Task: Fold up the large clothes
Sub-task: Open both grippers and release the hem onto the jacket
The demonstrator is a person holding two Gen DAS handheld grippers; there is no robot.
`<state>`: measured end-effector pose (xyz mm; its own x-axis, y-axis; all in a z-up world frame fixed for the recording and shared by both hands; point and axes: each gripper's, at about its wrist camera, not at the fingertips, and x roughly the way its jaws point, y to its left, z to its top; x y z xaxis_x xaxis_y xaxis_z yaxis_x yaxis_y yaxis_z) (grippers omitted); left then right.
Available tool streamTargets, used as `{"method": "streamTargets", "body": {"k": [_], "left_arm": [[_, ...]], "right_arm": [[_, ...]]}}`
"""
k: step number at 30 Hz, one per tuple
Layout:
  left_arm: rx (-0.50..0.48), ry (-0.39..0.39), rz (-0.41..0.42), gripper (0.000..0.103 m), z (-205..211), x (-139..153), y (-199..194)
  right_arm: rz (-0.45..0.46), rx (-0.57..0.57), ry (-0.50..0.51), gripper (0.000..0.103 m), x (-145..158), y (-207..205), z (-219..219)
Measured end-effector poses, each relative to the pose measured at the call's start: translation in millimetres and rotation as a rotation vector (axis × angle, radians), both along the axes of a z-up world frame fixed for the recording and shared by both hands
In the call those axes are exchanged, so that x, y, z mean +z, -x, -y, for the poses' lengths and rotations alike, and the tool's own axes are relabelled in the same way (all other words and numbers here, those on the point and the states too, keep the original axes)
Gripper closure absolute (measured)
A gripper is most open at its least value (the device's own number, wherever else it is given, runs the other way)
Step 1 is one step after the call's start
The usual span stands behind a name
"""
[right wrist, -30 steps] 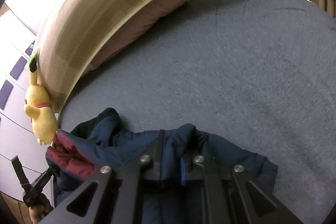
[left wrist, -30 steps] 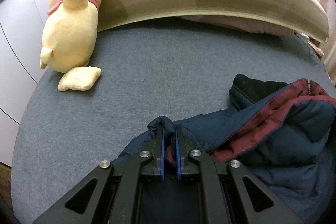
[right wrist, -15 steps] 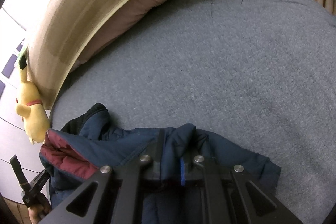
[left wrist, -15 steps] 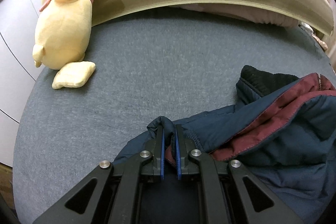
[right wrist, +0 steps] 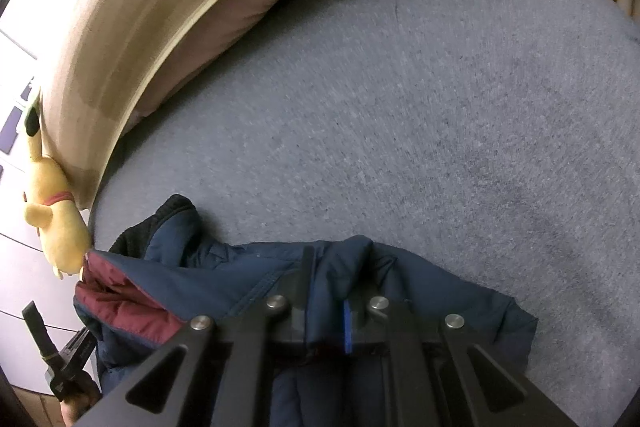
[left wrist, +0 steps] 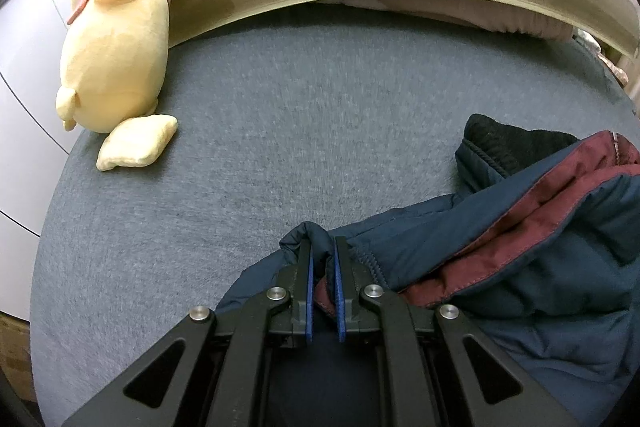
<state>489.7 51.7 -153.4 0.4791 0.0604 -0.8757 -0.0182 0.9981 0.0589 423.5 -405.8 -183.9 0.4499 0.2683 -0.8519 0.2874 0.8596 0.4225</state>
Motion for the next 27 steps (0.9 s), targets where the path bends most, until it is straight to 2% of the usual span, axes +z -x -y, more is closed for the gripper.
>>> {"method": "streamTargets", "body": {"k": [4, 6, 9, 11, 12, 13, 14, 15, 17, 18, 20, 22, 24, 27], "left_arm": [[0.004, 0.009, -0.012, 0.093, -0.2, -0.1, -3.1], [0.007, 0.033, -0.012, 0.093, -4.8, 2.5, -4.0], [0.040, 0.150, 0.007, 0.091, -23.5, 14.1, -0.6], [0.082, 0.239, 0.041, 0.083, -40.4, 29.5, 4.5], [0.106, 0.250, 0.072, 0.072, -46.1, 37.2, 7.8], [0.141, 0.233, 0.127, 0.047, -52.2, 47.9, 13.0], [0.193, 0.209, 0.219, 0.032, -60.3, 64.1, 22.2], [0.218, 0.203, 0.274, 0.031, -64.9, 73.8, 28.3], [0.239, 0.194, 0.347, 0.031, -68.1, 93.4, 38.7], [0.222, 0.199, 0.357, 0.031, -64.4, 98.1, 40.8], [0.152, 0.196, 0.381, 0.031, -43.3, 103.5, 47.2], [0.025, 0.164, 0.368, 0.031, -0.7, 98.5, 50.8], [-0.090, 0.135, 0.335, 0.031, 40.1, 86.7, 54.3], [-0.201, 0.048, 0.303, 0.031, 91.2, 65.1, 55.5]], "right_arm": [[-0.021, -0.021, -0.044, 0.089, -2.9, -1.4, 5.4], [-0.021, -0.050, -0.128, 0.087, -5.8, 0.8, 15.1], [0.005, -0.077, -0.226, 0.082, -0.7, 7.8, 29.7], [0.041, -0.100, -0.263, 0.074, 7.4, 14.3, 37.8], [0.067, -0.111, -0.278, 0.058, 13.9, 18.2, 41.8], [0.090, -0.119, -0.287, 0.024, 19.0, 20.9, 44.9], [0.123, -0.134, -0.293, 0.010, 26.1, 23.9, 48.5], [0.157, -0.163, -0.261, 0.004, 36.2, 28.2, 52.3], [0.219, -0.192, -0.179, 0.004, 57.0, 35.7, 55.5], [0.248, -0.180, -0.145, 0.004, 66.8, 37.8, 52.2], [0.313, -0.088, -0.051, 0.004, 88.8, 42.7, 28.1], [0.338, 0.026, 0.030, 0.004, 97.4, 43.6, -7.6], [0.319, 0.148, 0.125, 0.004, 93.1, 42.5, -52.5], [0.287, 0.241, 0.282, 0.004, 74.9, 36.9, -96.6]]}}
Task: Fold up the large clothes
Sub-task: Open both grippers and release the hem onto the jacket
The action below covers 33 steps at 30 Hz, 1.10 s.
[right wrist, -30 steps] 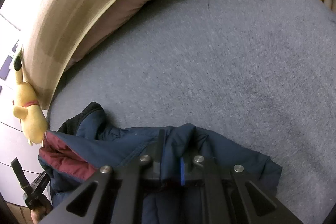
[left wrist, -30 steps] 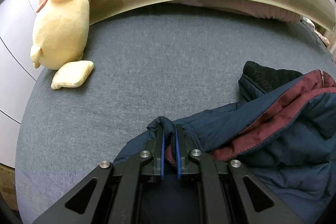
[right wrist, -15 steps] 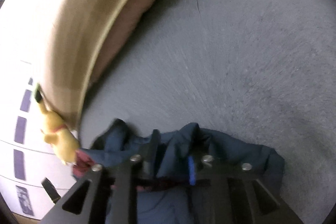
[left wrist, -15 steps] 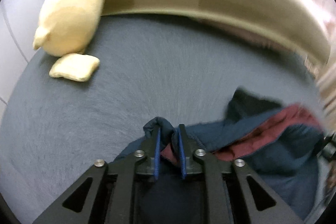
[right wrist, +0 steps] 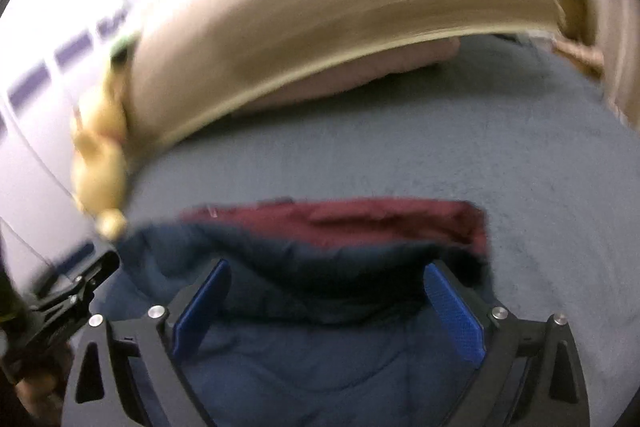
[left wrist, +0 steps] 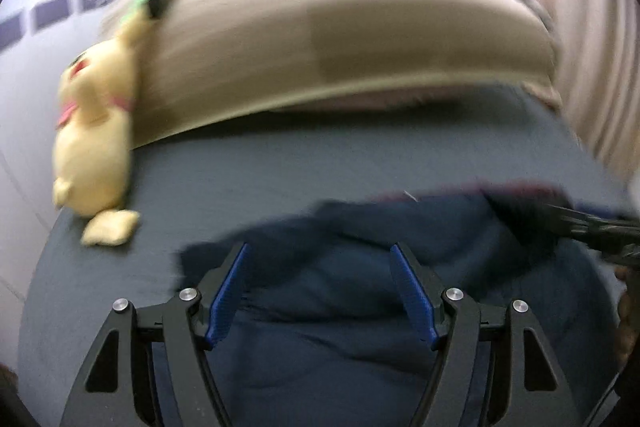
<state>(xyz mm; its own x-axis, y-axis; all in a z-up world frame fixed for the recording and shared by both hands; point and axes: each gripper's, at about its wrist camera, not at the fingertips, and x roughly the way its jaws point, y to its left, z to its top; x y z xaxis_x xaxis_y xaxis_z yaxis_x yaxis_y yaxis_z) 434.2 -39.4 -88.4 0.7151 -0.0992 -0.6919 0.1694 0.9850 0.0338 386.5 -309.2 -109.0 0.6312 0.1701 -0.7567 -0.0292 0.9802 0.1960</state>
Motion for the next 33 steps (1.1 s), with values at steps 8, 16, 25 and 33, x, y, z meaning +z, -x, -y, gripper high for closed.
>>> {"method": "streamTargets", "body": {"k": [8, 16, 25, 33], "left_arm": [[0.099, 0.000, -0.203, 0.029, 5.1, -46.0, -53.4], [0.109, -0.029, -0.239, 0.024, 12.8, -65.1, -63.2], [0.124, 0.025, -0.176, 0.021, -15.6, -30.1, -39.1], [0.156, 0.003, -0.182, 0.021, -47.5, -12.4, -1.0]], "right_arm": [[-0.162, -0.050, 0.116, 0.005, -58.4, -41.8, -9.7], [-0.221, -0.068, 0.090, 0.000, -81.3, -66.1, -7.2], [-0.133, -0.091, 0.006, 0.000, -49.9, -48.7, 26.0], [-0.070, -0.097, -0.029, 0.000, -20.7, 24.7, 54.8]]}}
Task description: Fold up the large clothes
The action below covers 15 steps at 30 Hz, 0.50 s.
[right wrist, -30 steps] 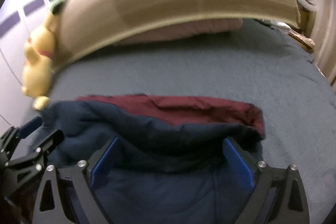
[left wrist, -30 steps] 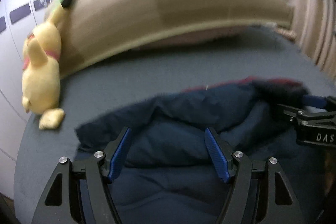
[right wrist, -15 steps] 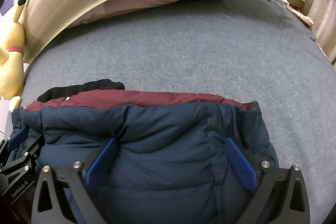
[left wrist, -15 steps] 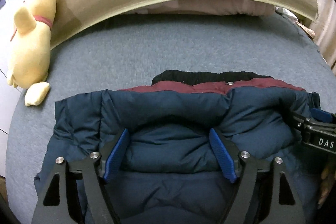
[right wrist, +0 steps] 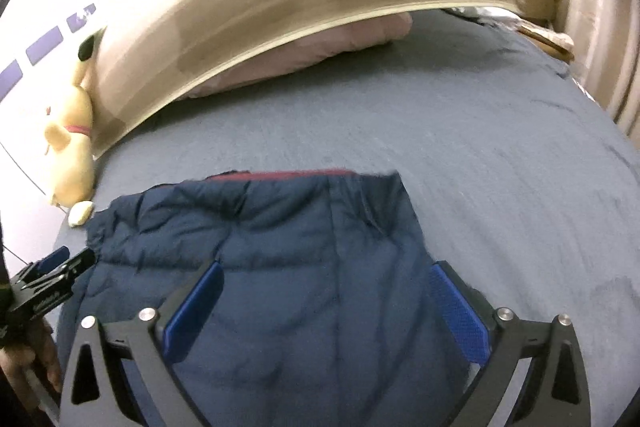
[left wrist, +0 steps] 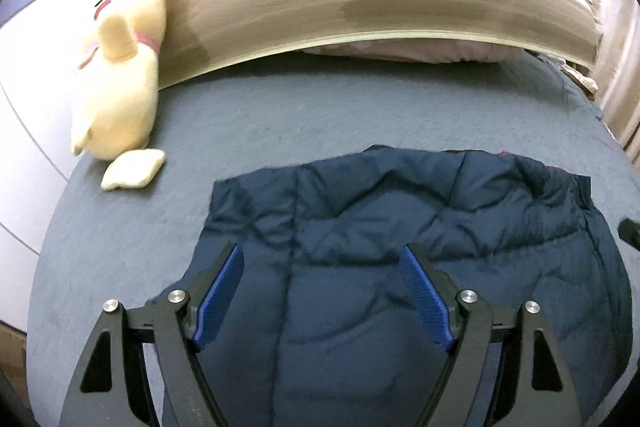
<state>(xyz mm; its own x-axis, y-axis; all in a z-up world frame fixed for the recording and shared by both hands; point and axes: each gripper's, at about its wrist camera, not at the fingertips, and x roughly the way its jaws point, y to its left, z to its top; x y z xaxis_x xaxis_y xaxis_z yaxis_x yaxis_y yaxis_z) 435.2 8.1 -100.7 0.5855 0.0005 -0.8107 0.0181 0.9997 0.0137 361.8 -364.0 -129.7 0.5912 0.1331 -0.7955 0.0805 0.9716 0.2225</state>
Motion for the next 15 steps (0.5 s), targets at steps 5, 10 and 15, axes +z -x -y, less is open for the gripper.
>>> {"method": "streamTargets", "body": {"k": [5, 10, 15], "left_arm": [[0.004, 0.008, -0.008, 0.021, -0.6, 2.5, 16.8], [-0.011, -0.003, -0.021, 0.021, 13.5, -8.9, 9.5], [-0.018, -0.034, -0.071, 0.021, 21.6, -31.4, -10.9]], "right_arm": [[-0.030, 0.018, 0.026, 0.000, 0.7, 21.0, 2.2], [-0.046, 0.048, 0.046, 0.000, -10.7, 25.3, -14.3], [-0.106, 0.045, 0.069, 0.000, -31.8, 5.7, -18.8]]}}
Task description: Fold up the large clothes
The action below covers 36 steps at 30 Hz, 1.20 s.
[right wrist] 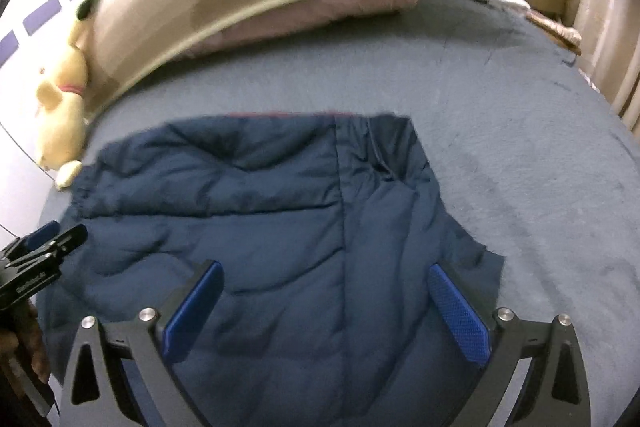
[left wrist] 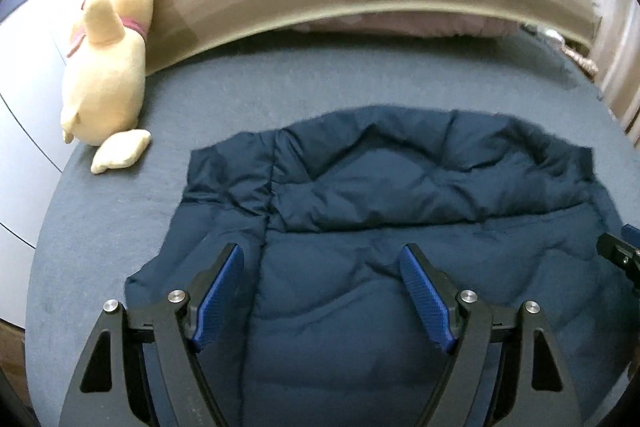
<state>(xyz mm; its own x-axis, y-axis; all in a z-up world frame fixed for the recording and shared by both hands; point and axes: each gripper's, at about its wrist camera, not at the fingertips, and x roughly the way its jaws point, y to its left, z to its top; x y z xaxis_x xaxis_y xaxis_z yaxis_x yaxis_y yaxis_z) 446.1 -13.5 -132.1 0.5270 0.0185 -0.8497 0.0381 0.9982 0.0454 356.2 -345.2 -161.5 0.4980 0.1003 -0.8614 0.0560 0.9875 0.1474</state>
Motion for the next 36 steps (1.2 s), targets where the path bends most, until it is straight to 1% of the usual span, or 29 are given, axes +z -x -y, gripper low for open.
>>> {"method": "streamTargets", "body": {"k": [2, 4, 7, 9, 11, 12, 13, 14, 16, 17, 18, 19, 21, 22, 23, 26, 28, 30, 32, 34, 35, 36], "left_arm": [[0.012, -0.002, -0.026, 0.021, -2.4, -13.4, -9.4], [0.020, -0.004, -0.045, 0.021, -3.9, -23.0, -15.1], [0.009, -0.016, -0.063, 0.021, -3.4, -24.8, -20.1], [-0.007, -0.025, -0.038, 0.021, -5.7, -14.7, -22.8], [0.022, -0.017, 0.031, 0.021, -15.1, 1.0, -29.6], [0.033, -0.015, 0.044, 0.021, -18.3, 4.0, -34.8], [0.044, -0.023, 0.041, 0.021, -21.6, 4.0, -42.6], [0.062, -0.047, 0.012, 0.021, -25.2, -1.3, -54.0], [0.081, -0.082, -0.038, 0.021, -31.4, -15.0, -67.1], [0.082, -0.071, -0.075, 0.021, -37.1, -26.1, -72.4], [0.084, -0.051, -0.083, 0.020, -41.4, -30.3, -71.2], [0.091, -0.033, -0.078, 0.020, -47.1, -30.0, -69.7], [0.095, 0.009, -0.052, 0.021, -58.0, -21.9, -62.1], [0.094, 0.039, -0.031, 0.021, -65.6, -15.8, -56.6], [0.093, 0.079, 0.008, 0.021, -78.7, -5.4, -46.0], [0.120, 0.139, 0.085, 0.021, -120.8, 13.7, -9.5], [0.126, 0.171, 0.085, 0.021, -146.4, 15.2, 13.7], [0.125, 0.223, 0.085, 0.021, -168.8, 12.3, 48.9], [0.108, 0.262, 0.076, 0.021, -177.4, 8.5, 87.2], [0.109, 0.321, 0.074, 0.021, -183.9, 3.6, 120.5], [0.108, 0.354, 0.064, 0.021, -185.9, -0.7, 139.6], [0.108, 0.377, 0.066, 0.021, -183.5, -0.4, 148.8]], "right_arm": [[-0.010, -0.009, 0.031, 0.000, -9.8, -10.7, 2.3], [-0.021, -0.020, 0.033, 0.000, -15.7, -18.1, 5.9], [-0.078, -0.024, 0.028, 0.000, -24.6, -28.8, 9.4], [-0.055, -0.015, 0.034, 0.000, -14.3, -31.5, 11.8], [-0.001, -0.042, 0.002, 0.000, 2.5, -36.6, 21.1], [0.008, -0.050, -0.007, 0.000, 6.4, -41.3, 24.0], [0.008, -0.056, -0.001, 0.000, 8.1, -50.4, 26.5], [-0.003, -0.064, 0.017, 0.000, 6.0, -59.8, 28.2], [-0.052, -0.082, 0.058, 0.000, -8.2, -75.7, 31.9], [-0.078, -0.091, 0.077, 0.000, -16.4, -81.6, 34.0], [-0.103, -0.094, 0.077, 0.000, -25.2, -85.9, 36.3], [-0.114, -0.088, 0.033, 0.001, -31.3, -87.4, 39.9], [-0.081, -0.103, -0.034, 0.001, -28.3, -81.4, 49.9], [-0.050, -0.115, -0.073, 0.001, -21.8, -73.9, 58.0], [-0.022, -0.121, -0.122, 0.001, -14.0, -64.1, 68.3], [0.051, -0.136, -0.213, 0.000, 8.8, -25.9, 103.2], [0.067, -0.159, -0.264, 0.000, 18.1, 4.4, 128.1], [0.085, -0.193, -0.342, 0.000, 15.8, 38.2, 153.8], [0.057, -0.182, -0.435, 0.000, 7.9, 69.9, 169.3], [0.051, -0.167, -0.486, 0.000, -1.1, 106.4, 173.4], [0.037, -0.154, -0.505, 0.000, -5.1, 117.2, 169.0], [0.031, -0.152, -0.534, 0.000, -11.4, 134.4, 164.5]]}}
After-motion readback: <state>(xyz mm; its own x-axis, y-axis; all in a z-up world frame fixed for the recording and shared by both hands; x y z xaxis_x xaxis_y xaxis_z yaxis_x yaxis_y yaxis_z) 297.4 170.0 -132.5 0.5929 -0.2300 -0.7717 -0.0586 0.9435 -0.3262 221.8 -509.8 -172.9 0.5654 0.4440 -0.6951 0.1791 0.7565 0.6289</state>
